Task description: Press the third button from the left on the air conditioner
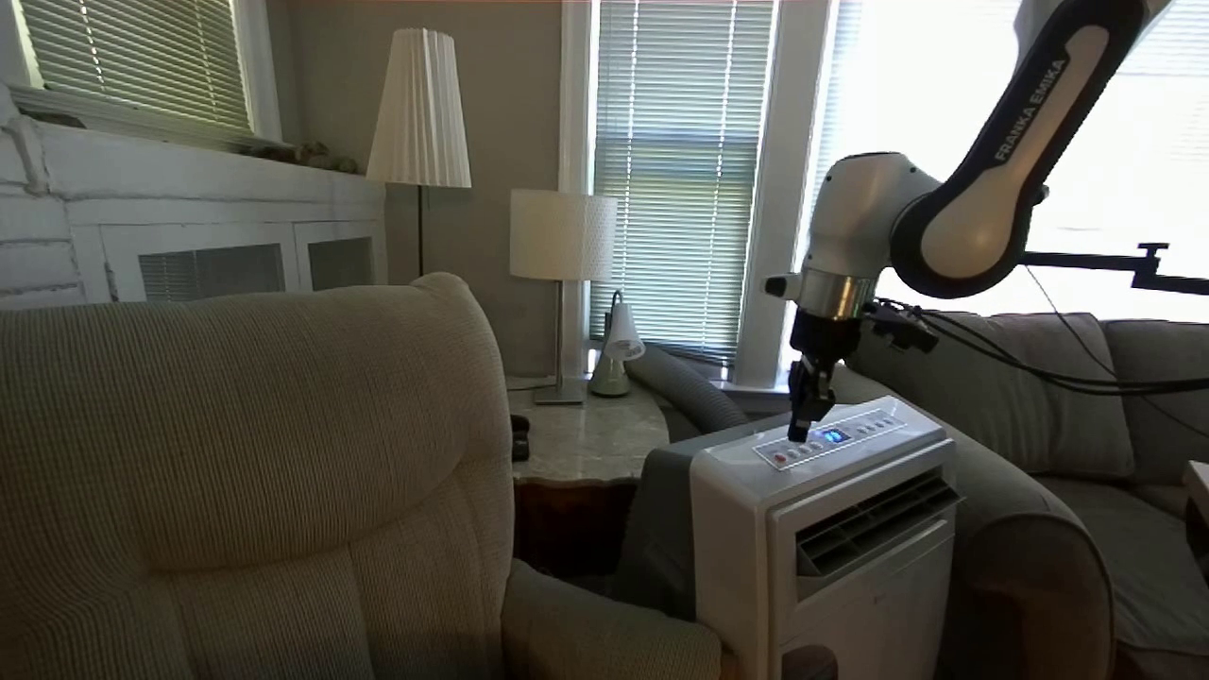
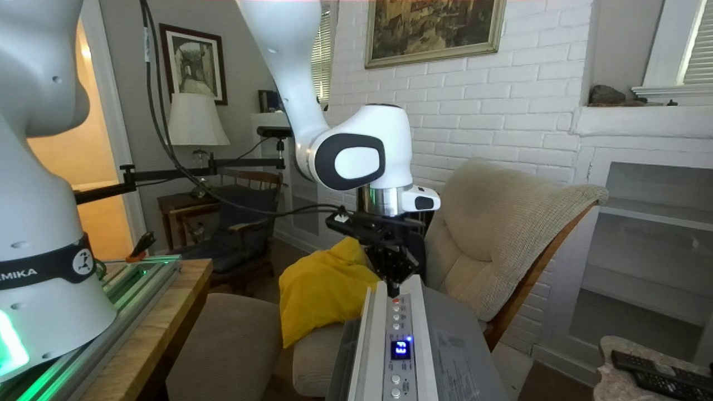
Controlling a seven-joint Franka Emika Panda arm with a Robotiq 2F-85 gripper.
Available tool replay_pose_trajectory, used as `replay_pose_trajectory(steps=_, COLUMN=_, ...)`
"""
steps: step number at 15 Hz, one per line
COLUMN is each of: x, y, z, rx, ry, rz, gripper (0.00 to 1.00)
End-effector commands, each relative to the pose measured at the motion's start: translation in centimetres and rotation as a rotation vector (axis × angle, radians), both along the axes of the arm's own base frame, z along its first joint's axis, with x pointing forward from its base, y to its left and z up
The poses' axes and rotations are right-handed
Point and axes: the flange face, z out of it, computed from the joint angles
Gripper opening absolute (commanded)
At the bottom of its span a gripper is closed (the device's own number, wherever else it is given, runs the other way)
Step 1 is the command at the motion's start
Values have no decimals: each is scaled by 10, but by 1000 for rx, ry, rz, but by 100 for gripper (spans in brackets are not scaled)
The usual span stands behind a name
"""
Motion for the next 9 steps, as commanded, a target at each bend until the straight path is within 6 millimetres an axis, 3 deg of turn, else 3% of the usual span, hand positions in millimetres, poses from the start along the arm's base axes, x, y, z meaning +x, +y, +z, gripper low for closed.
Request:
replay_pose_trajectory(steps=1, x=-10, y=10, z=41, rx=8, ry=52, rz=-43, gripper=27)
replay_pose_trajectory(steps=9, x=-34, y=4, z=114, rx=26, ry=260, rz=-209, gripper=79)
